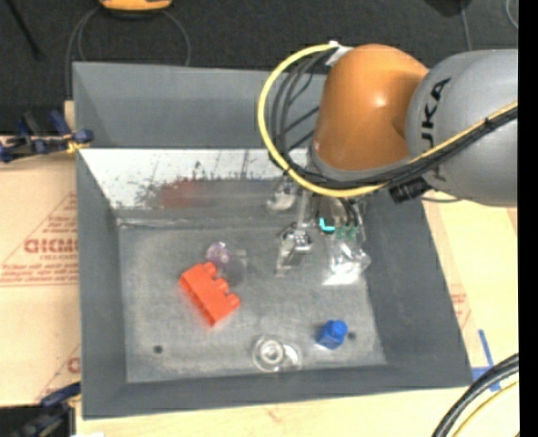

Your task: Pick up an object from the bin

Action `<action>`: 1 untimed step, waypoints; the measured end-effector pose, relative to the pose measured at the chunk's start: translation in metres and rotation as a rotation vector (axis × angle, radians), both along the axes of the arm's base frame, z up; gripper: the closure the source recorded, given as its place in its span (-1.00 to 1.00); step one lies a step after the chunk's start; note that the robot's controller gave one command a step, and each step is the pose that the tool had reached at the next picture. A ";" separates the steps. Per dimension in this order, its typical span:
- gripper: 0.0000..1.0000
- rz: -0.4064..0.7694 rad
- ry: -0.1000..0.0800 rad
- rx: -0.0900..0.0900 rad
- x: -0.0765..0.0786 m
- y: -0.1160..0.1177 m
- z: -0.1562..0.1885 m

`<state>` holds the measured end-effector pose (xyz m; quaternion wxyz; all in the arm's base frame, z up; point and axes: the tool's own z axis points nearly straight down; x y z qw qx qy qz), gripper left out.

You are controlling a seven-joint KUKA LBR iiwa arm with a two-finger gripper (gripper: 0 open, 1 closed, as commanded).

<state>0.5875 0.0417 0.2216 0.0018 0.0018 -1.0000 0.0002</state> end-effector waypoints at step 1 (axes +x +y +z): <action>-1.00 0.259 -0.012 0.000 0.037 -0.086 -0.138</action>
Offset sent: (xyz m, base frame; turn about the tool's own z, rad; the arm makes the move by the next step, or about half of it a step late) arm 0.0374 -0.0911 -0.1516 -0.2602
